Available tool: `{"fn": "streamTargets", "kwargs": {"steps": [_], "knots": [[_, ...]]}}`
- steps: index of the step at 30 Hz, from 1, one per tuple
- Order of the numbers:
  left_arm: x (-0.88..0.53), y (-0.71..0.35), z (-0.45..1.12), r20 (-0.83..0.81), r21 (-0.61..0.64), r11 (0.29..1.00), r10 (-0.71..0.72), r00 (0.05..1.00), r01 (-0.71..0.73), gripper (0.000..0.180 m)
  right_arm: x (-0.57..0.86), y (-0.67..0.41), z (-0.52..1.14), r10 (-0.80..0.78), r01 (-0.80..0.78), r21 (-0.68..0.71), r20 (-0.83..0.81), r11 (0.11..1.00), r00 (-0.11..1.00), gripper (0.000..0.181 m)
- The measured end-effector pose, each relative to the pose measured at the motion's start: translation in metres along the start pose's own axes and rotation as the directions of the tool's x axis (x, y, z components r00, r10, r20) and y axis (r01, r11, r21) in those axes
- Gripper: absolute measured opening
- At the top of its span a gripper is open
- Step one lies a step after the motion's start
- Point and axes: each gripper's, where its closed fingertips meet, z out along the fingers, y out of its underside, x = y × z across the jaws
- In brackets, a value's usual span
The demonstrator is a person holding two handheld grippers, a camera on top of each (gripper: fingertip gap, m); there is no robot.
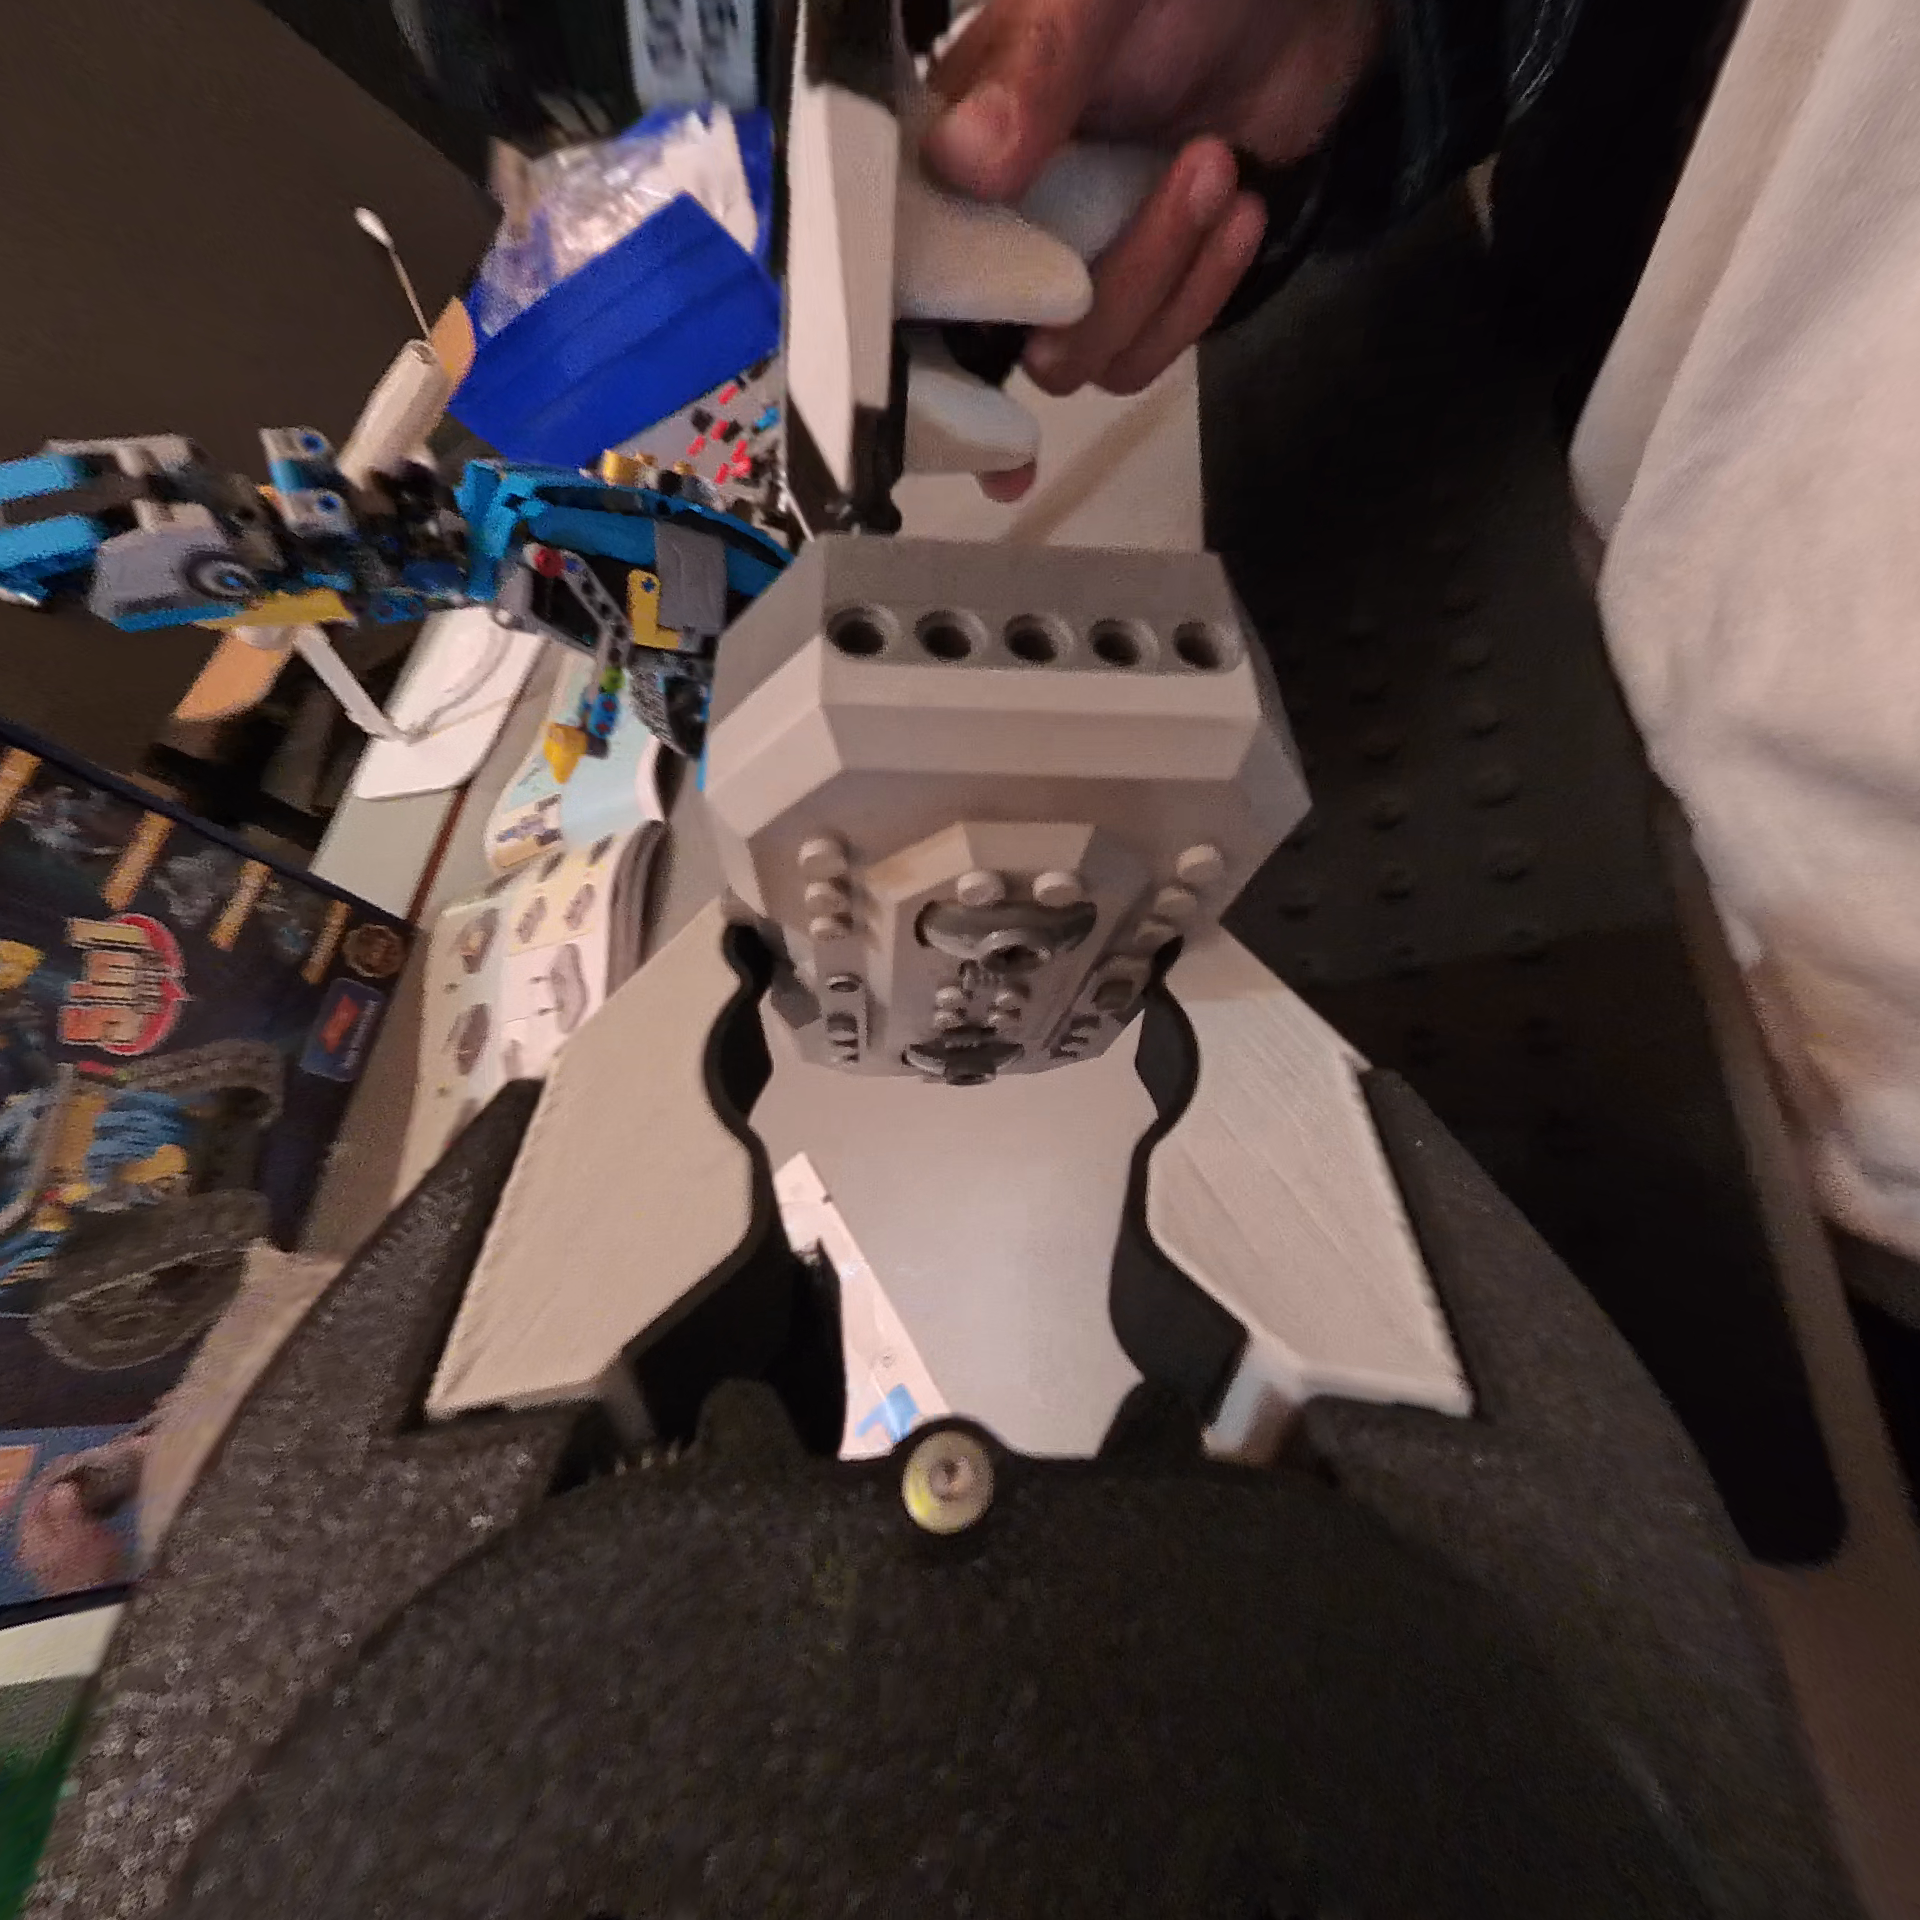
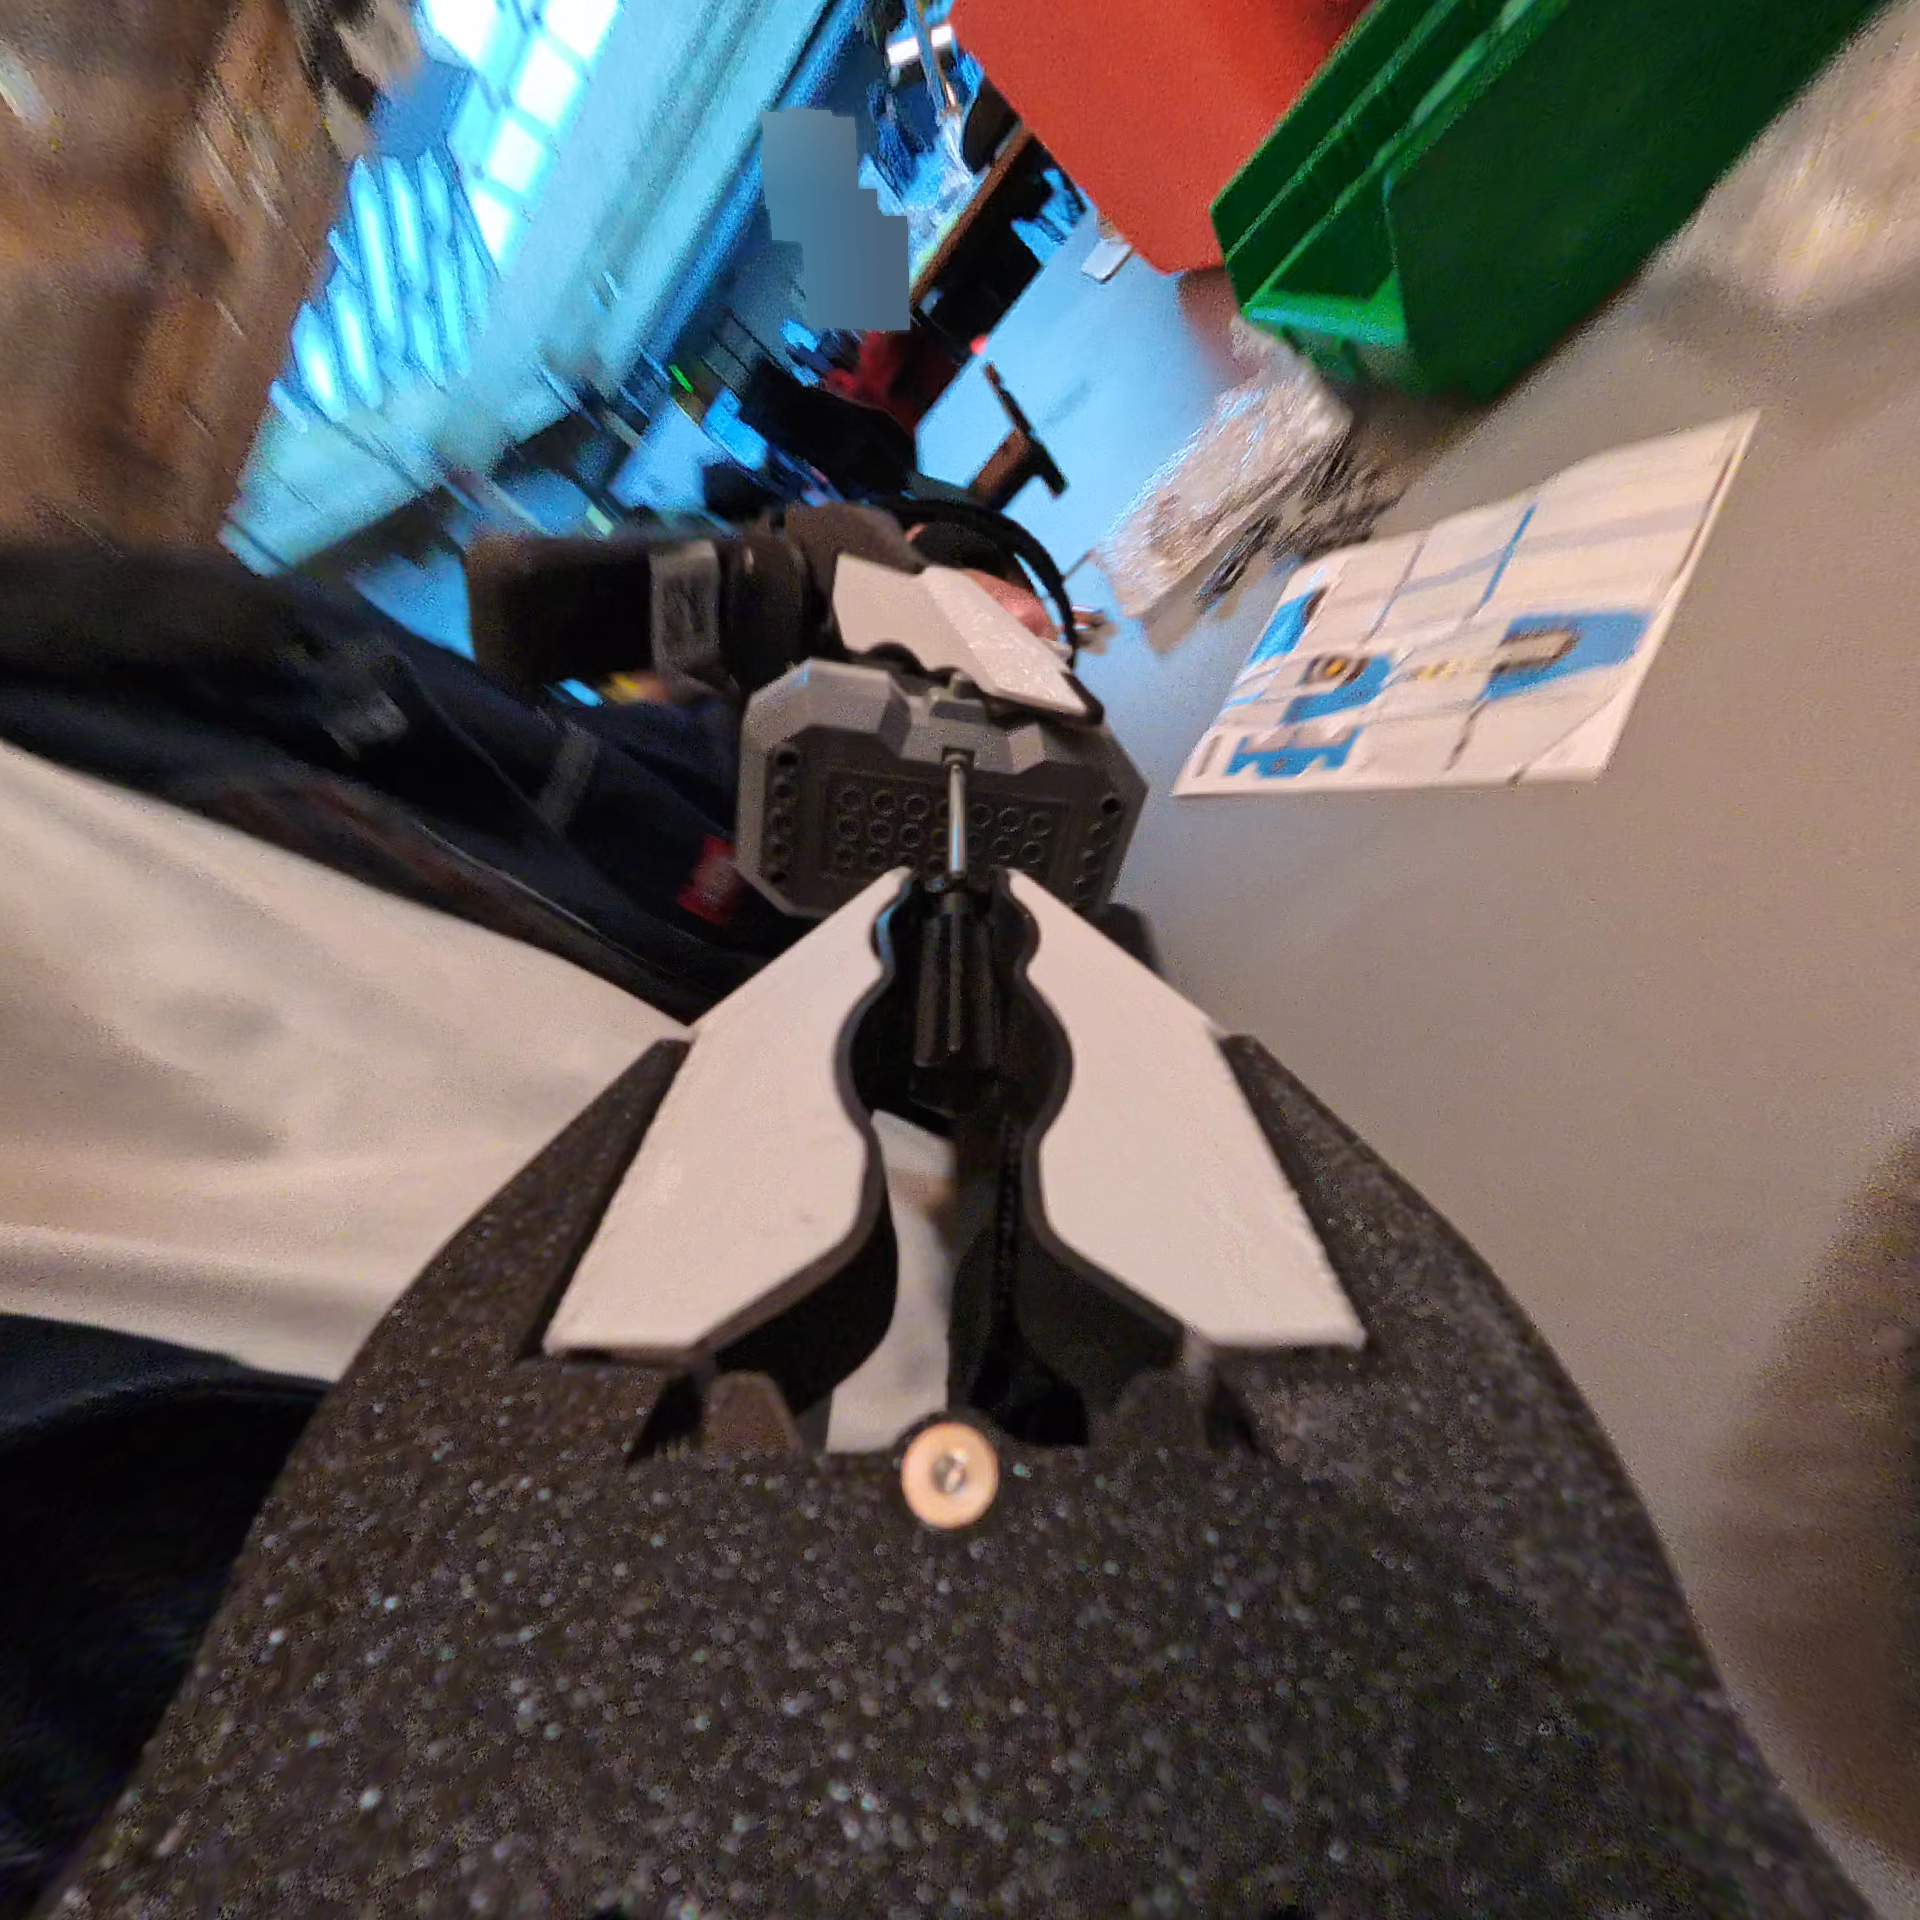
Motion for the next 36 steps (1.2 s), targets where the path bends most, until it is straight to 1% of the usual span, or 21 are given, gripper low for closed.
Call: {"fn": "streamTargets", "kwargs": {"steps": [2, 3, 4, 5, 6, 7, 9, 11, 12, 13, 14, 16, 18, 20, 21, 23, 25, 26, 29, 31, 36], "knots": [[0.002, -0.001, -0.002, -0.042, 0.003, 0.999, -0.038, 0.998, 0.038, 0.07, -0.005, -0.002, 0.002, -0.331, 0.327, -0.057, -0.08, 0.943, 0.94, 0.011], [0.004, -0.004, -0.004, -0.075, 0.022, 0.997, -0.072, 0.995, 0.074, 0.07, -0.011, -0.002, 0.002, -0.537, 0.529, -0.097, -0.097, 0.843, 0.838, 0.011], [0.006, -0.009, -0.006, -0.112, 0.046, 0.992, -0.11, 0.988, 0.116, 0.07, -0.017, -0.002, 0.002, -0.744, 0.733, -0.127, -0.095, 0.668, 0.661, 0.012], [0.007, -0.012, -0.007, -0.146, 0.058, 0.986, -0.147, 0.978, 0.157, 0.07, -0.021, -0.002, 0.001, -0.908, 0.895, -0.153, -0.081, 0.419, 0.411, 0.011], [0.008, -0.011, -0.006, -0.173, 0.048, 0.981, -0.177, 0.969, 0.188, 0.07, -0.021, -0.001, 0.001, -0.986, 0.967, -0.194, -0.064, 0.163, 0.153, 0.011], [0.01, -0.009, -0.005, -0.194, 0.029, 0.978, -0.199, 0.961, 0.208, 0.07, -0.021, 0.0, 0.002, -0.999, 0.971, -0.239, -0.029, -0.03, -0.038, 0.011], [0.012, -0.003, -0.001, -0.221, -0.011, 0.973, -0.229, 0.948, 0.232, 0.07, -0.018, 0.005, 0.003, -0.94, 0.892, -0.299, 0.082, -0.339, -0.33, 0.011], [0.013, 0.001, 0.003, -0.238, -0.035, 0.964, -0.266, 0.934, 0.265, 0.07, -0.015, 0.01, 0.003, -0.729, 0.672, -0.291, 0.178, -0.681, -0.661, 0.011], [0.013, 0.003, 0.004, -0.247, -0.035, 0.956, -0.289, 0.925, 0.29, 0.07, -0.014, 0.012, 0.004, -0.647, 0.594, -0.267, 0.204, -0.759, -0.735, 0.011], [0.013, 0.003, 0.005, -0.244, -0.024, 0.951, -0.304, 0.921, 0.308, 0.07, -0.012, 0.011, 0.003, -0.633, 0.581, -0.26, 0.213, -0.771, -0.744, 0.011], [0.012, 0.003, 0.007, -0.235, -0.006, 0.948, -0.311, 0.921, 0.319, 0.07, -0.012, 0.01, 0.002, -0.665, 0.615, -0.258, 0.212, -0.745, -0.716, 0.011], [0.01, -0.003, 0.008, -0.209, 0.053, 0.939, -0.323, 0.923, 0.341, 0.07, -0.014, 0.005, -0.002, -0.806, 0.76, -0.27, 0.166, -0.591, -0.568, 0.011], [0.004, -0.009, 0.006, -0.153, 0.116, 0.927, -0.337, 0.929, 0.356, 0.07, -0.019, -0.003, -0.005, -0.944, 0.901, -0.285, 0.055, -0.326, -0.324, 0.012], [-0.002, -0.006, 0.007, -0.063, 0.137, 0.933, -0.327, 0.943, 0.333, 0.07, -0.028, -0.01, -0.011, -0.997, 0.971, -0.238, -0.076, 0.013, -0.005, 0.011], [-0.006, -0.004, 0.008, -0.012, 0.14, 0.938, -0.319, 0.948, 0.317, 0.069, -0.028, -0.013, -0.014, -0.975, 0.956, -0.206, -0.126, 0.208, 0.185, 0.011], [-0.016, -0.001, 0.01, 0.114, 0.172, 0.938, -0.322, 0.94, 0.3, 0.07, -0.023, -0.018, -0.022, -0.815, 0.815, -0.104, -0.2, 0.569, 0.544, 0.012], [-0.026, 0.001, 0.014, 0.214, 0.228, 0.917, -0.375, 0.902, 0.328, 0.07, -0.017, -0.01, -0.025, -0.551, 0.56, 0.039, -0.138, 0.828, 0.823, 0.011], [-0.026, 0.001, 0.017, 0.226, 0.249, 0.904, -0.404, 0.886, 0.348, 0.07, -0.006, -0.004, -0.027, -0.398, 0.407, 0.063, -0.118, 0.911, 0.91, 0.011], [-0.025, 0.001, 0.025, 0.259, 0.287, 0.892, -0.423, 0.868, 0.349, 0.07, 0.026, 0.014, -0.028, -0.206, 0.217, 0.085, -0.115, 0.973, 0.972, 0.011], [-0.019, 0.003, 0.032, 0.238, 0.283, 0.889, -0.428, 0.872, 0.359, 0.069, 0.033, 0.017, -0.032, -0.225, 0.242, 0.138, -0.129, 0.96, 0.966, 0.011], [-0.02, 0.02, 0.043, 0.342, 0.205, 0.939, -0.335, 0.878, 0.278, 0.069, 0.026, 0.007, -0.044, -0.316, 0.346, 0.172, -0.181, 0.922, 0.931, 0.011]]}}
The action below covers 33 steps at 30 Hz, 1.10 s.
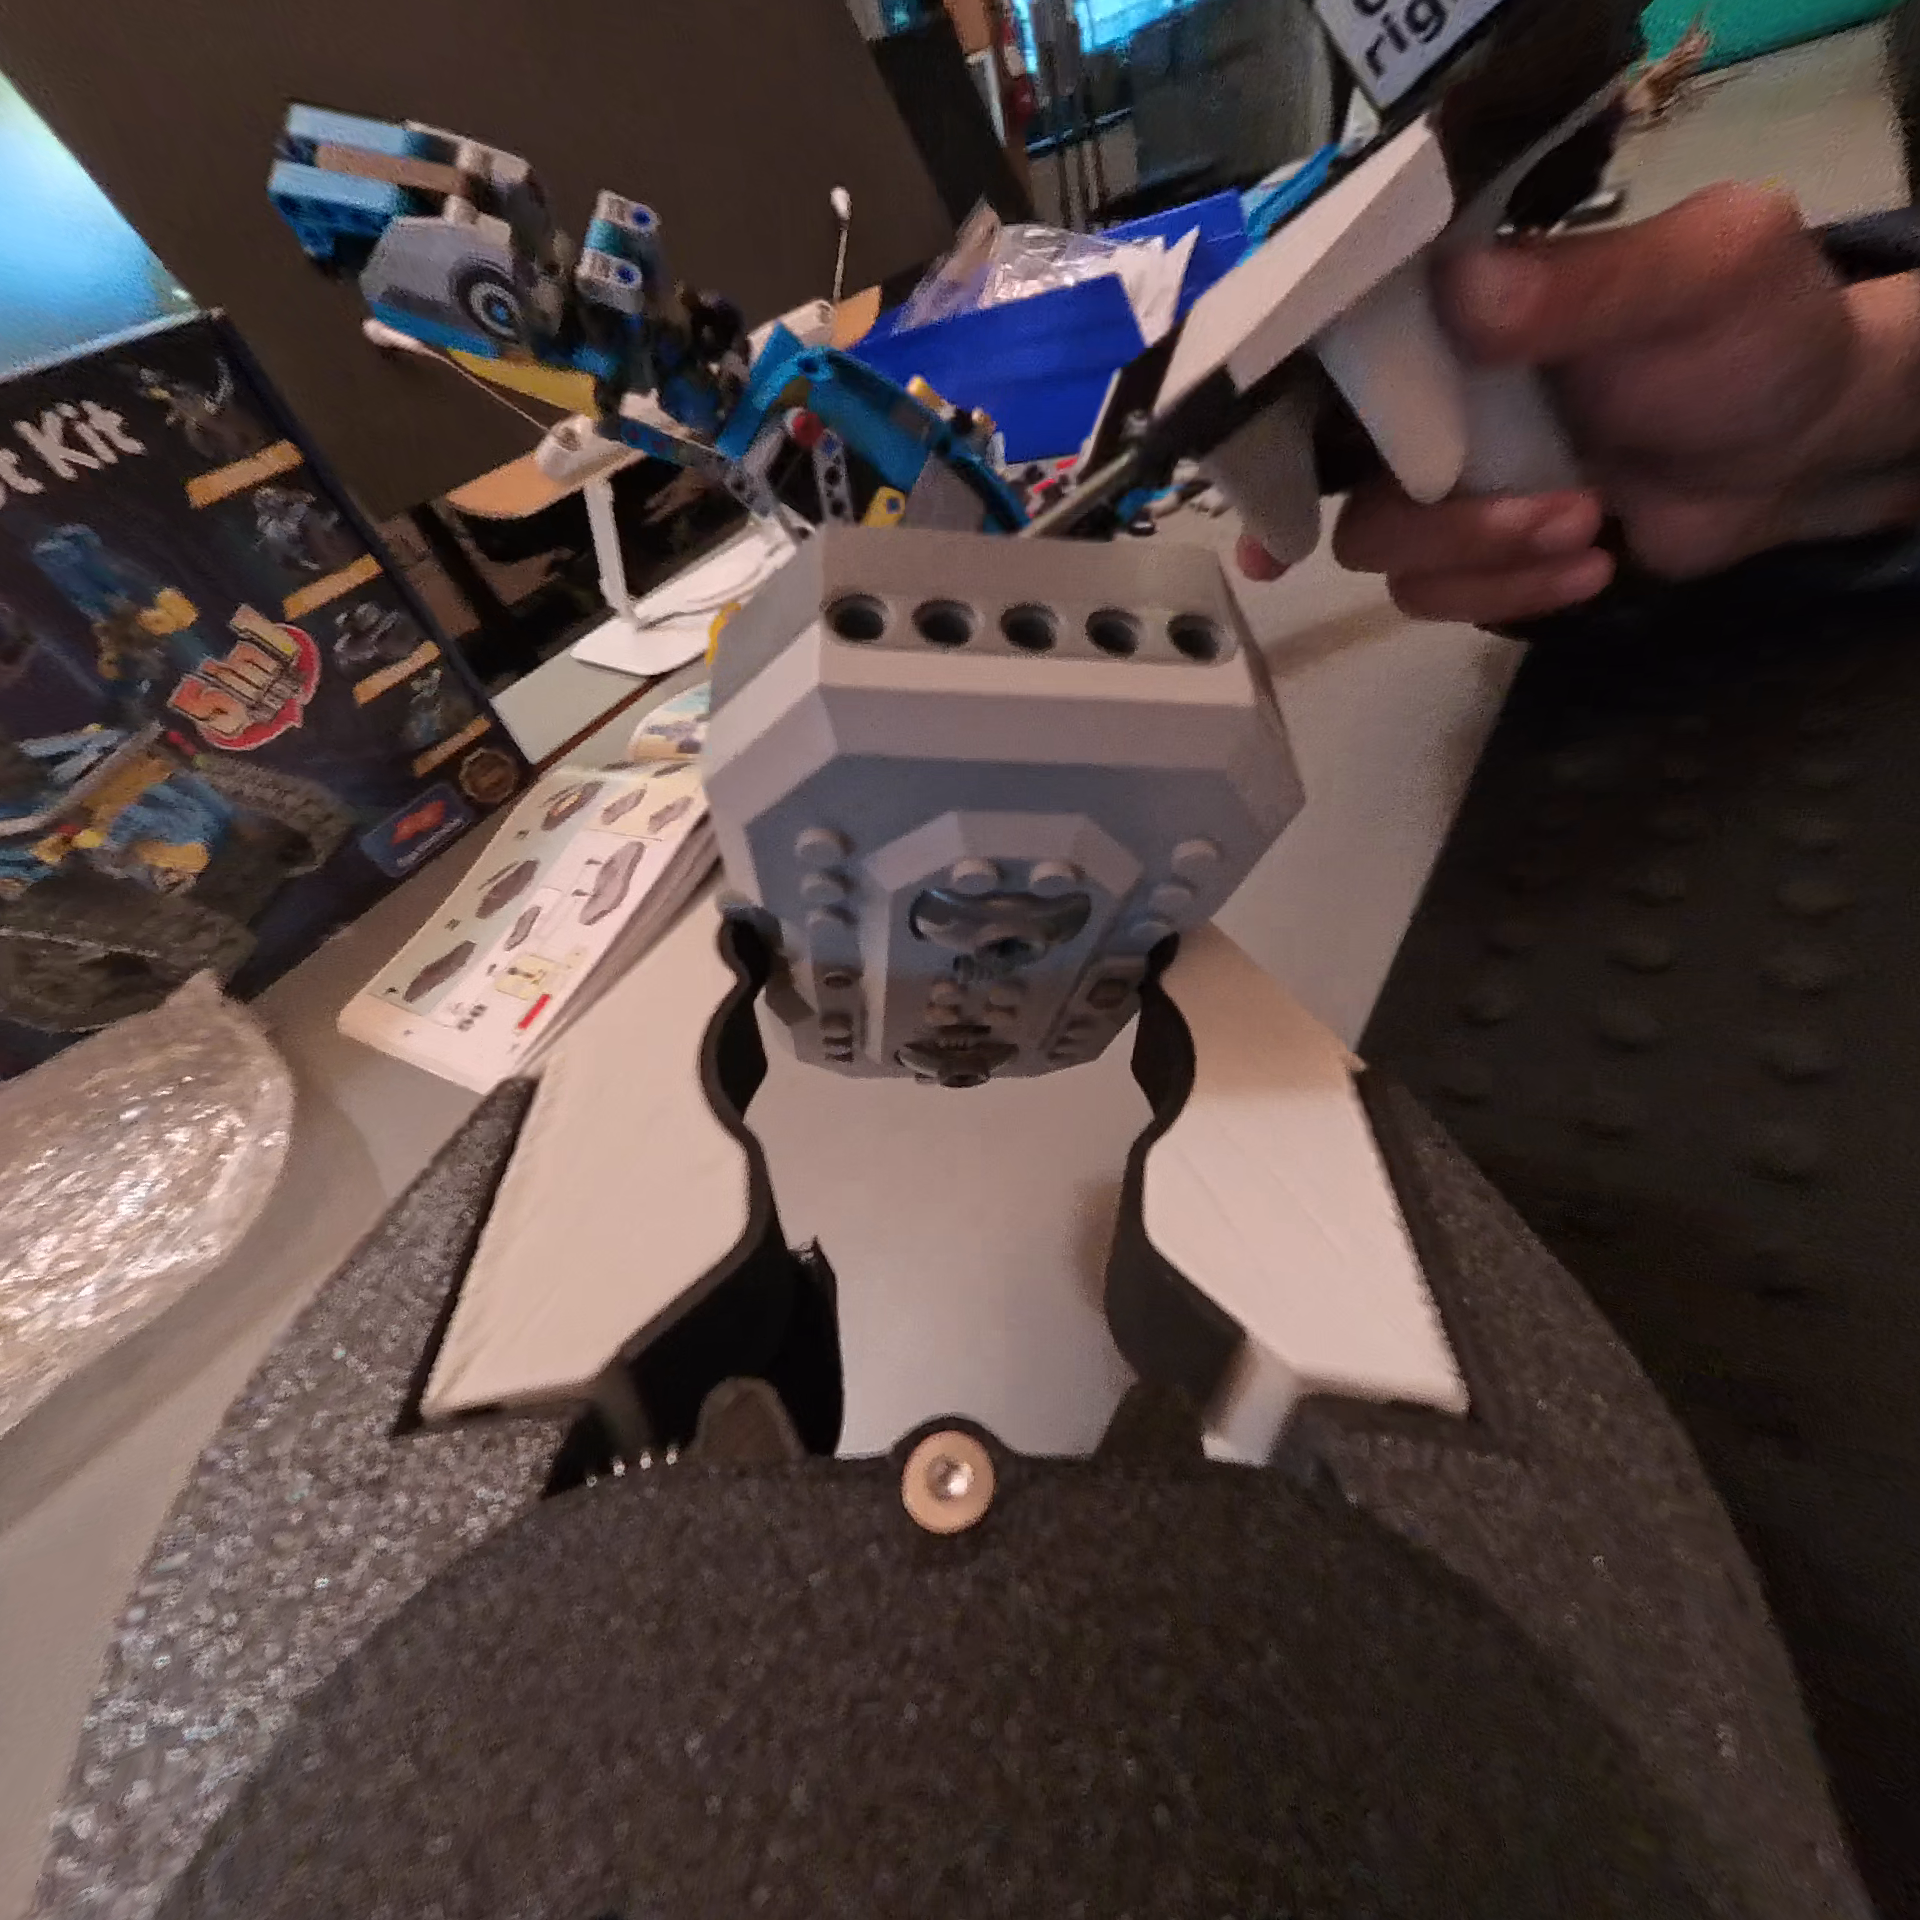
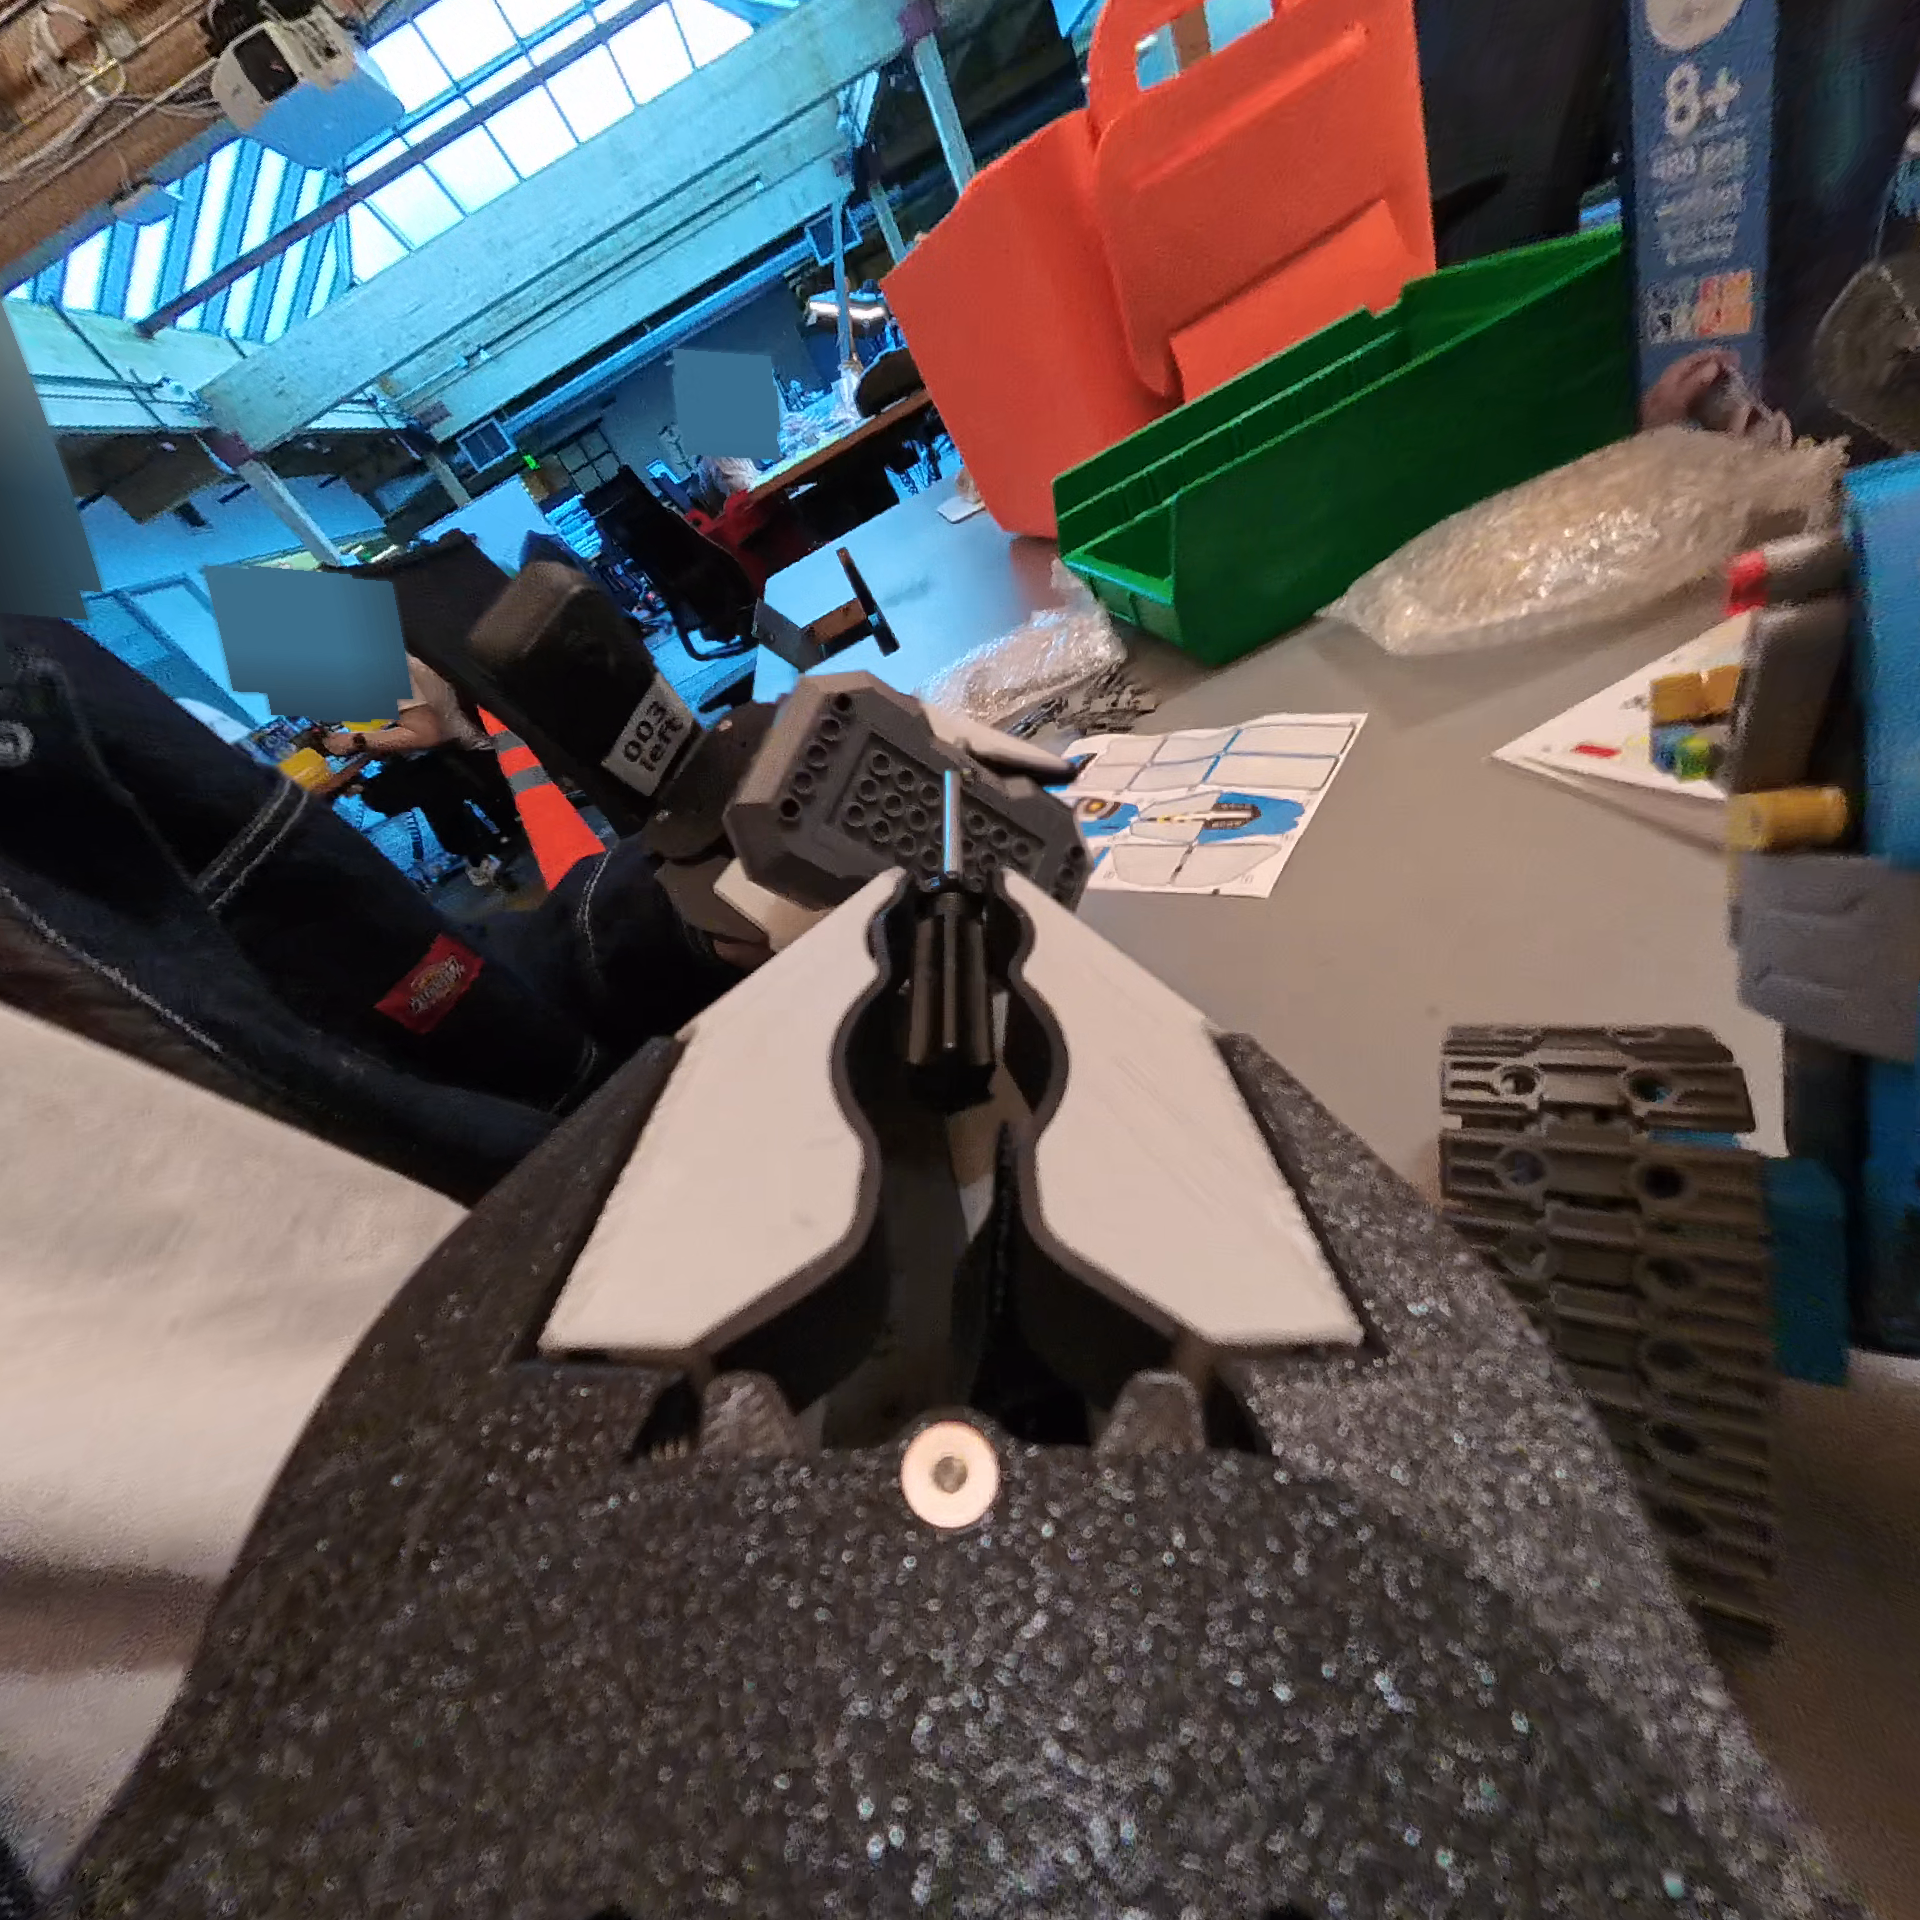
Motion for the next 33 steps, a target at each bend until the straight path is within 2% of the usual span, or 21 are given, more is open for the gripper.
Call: {"fn": "streamTargets", "kwargs": {"steps": [4, 7, 11, 18, 33], "knots": [[0.009, -0.001, 0.0, -0.015, 0.01, 0.998, 0.065, 0.998, -0.065, 0.07, 0.003, 0.012, -0.002, 0.237, -0.236, -0.029, 0.079, 0.971, 0.968, 0.011], [0.019, 0.002, 0.003, -0.048, -0.01, 0.992, 0.128, 0.991, -0.129, 0.07, 0.01, 0.018, -0.003, 0.281, -0.277, -0.06, 0.061, 0.959, 0.958, 0.011], [0.029, 0.005, 0.004, -0.088, -0.021, 0.986, 0.164, 0.983, -0.166, 0.07, 0.006, 0.026, -0.003, 0.373, -0.361, -0.109, 0.117, 0.926, 0.92, 0.011], [0.037, 0.007, 0.005, -0.127, -0.023, 0.978, 0.203, 0.971, -0.208, 0.07, 0.002, 0.038, 0.001, 0.394, -0.37, -0.175, 0.13, 0.912, 0.91, 0.011], [0.041, 0.009, 0.005, -0.148, -0.028, 0.974, 0.216, 0.965, -0.223, 0.07, 0.0, 0.037, 0.0, 0.41, -0.385, -0.174, 0.149, 0.906, 0.9, 0.011]]}}
